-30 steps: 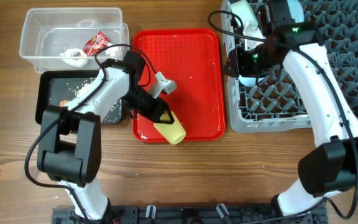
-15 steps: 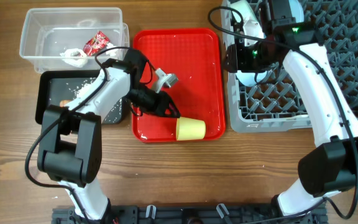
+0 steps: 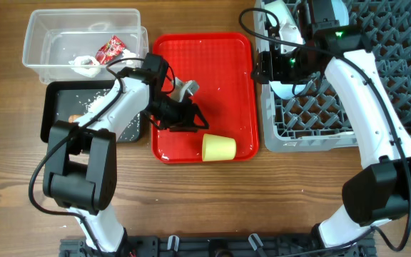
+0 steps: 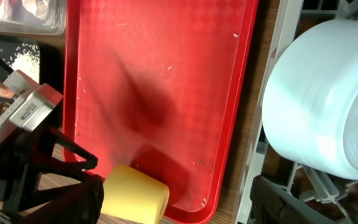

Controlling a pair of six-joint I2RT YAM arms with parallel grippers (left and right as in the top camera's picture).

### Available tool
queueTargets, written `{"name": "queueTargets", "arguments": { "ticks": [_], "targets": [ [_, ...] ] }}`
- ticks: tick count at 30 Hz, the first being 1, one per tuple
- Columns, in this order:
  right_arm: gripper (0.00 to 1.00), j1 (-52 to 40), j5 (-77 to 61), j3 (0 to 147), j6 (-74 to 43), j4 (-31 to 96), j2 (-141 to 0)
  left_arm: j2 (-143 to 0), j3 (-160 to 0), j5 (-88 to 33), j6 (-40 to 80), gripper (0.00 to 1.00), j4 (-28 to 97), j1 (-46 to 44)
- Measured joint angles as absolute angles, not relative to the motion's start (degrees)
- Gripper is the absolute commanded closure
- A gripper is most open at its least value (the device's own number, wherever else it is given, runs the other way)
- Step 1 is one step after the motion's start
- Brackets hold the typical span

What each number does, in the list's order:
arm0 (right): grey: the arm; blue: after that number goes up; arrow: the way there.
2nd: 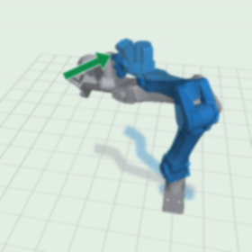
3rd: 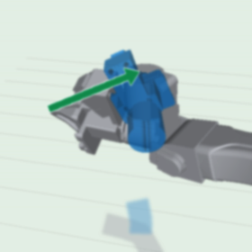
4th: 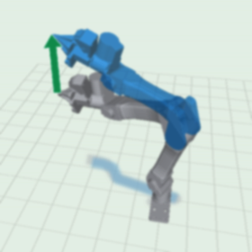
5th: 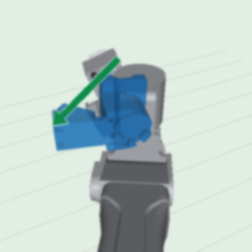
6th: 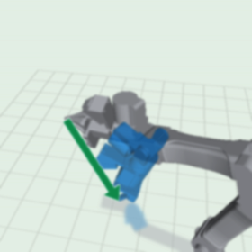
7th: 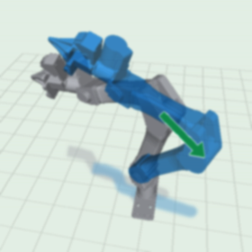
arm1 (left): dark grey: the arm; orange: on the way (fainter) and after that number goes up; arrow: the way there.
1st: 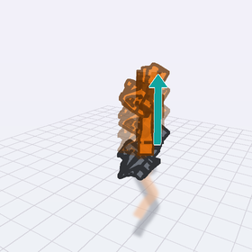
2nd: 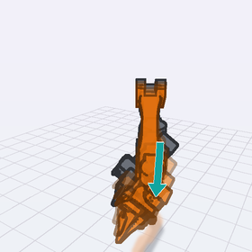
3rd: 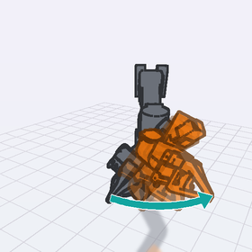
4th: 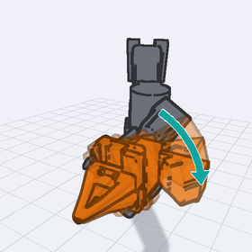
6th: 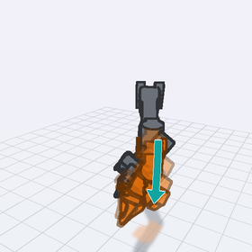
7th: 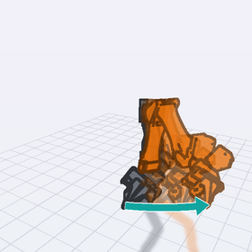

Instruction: Sort waste into correct bins and load items into the dishwasher rack

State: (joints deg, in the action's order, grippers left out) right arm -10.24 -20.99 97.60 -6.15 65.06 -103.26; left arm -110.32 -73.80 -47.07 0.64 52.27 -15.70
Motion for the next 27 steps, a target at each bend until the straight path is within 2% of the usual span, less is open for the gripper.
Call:
{"name": "queueTargets", "arguments": {
  "ticks": [3,7,8,9,11,18,24,25,27],
  "targets": [
    [0.22,-10.24,-20.99,97.6,-6.15,65.17,-103.26,-110.32,-73.8,-45.56,1.72,0.38,51.96,-16.21],
    [0.22,-10.24,-20.99,97.6,-6.15,65.19,-103.26,-110.32,-73.78,-42.52,2.31,0.37,50.17,-21.45],
    [0.22,-10.24,-20.99,97.6,-6.15,65.34,-103.26,-110.32,-73.78,-41.43,2.55,0.41,48.36,-23.46],
    [0.22,-10.24,-20.99,97.6,-6.15,65.52,-103.26,-110.32,-73.78,-40.29,3.64,0.56,47.42,-25.21],
    [0.22,-10.24,-20.99,97.6,-6.15,65.58,-103.26,-110.87,-73.78,-35.55,8.45,0.95,45.82,-29.54],
    [0.22,-10.24,-22.57,97.6,-6.17,65.63,-103.26,-111.0,-75.18,-38.65,14.94,0.96,43.68,-29.89],
    [0.22,-11.46,-26.55,97.6,-6.15,64.97,-103.26,-110.8,-75.05,-45.12,15.2,0.96,43.64,-17.87],
    [0.22,-12.14,-26.96,97.6,-6.15,64.66,-103.26,-110.34,-74.96,-50.83,15.38,0.96,43.57,-13.32],
    [0.2,-13.56,-28.88,97.6,-5.72,63.07,-103.26,-110.04,-74.89,-59.51,15.4,0.96,42.15,-9.76]
  ]
}}
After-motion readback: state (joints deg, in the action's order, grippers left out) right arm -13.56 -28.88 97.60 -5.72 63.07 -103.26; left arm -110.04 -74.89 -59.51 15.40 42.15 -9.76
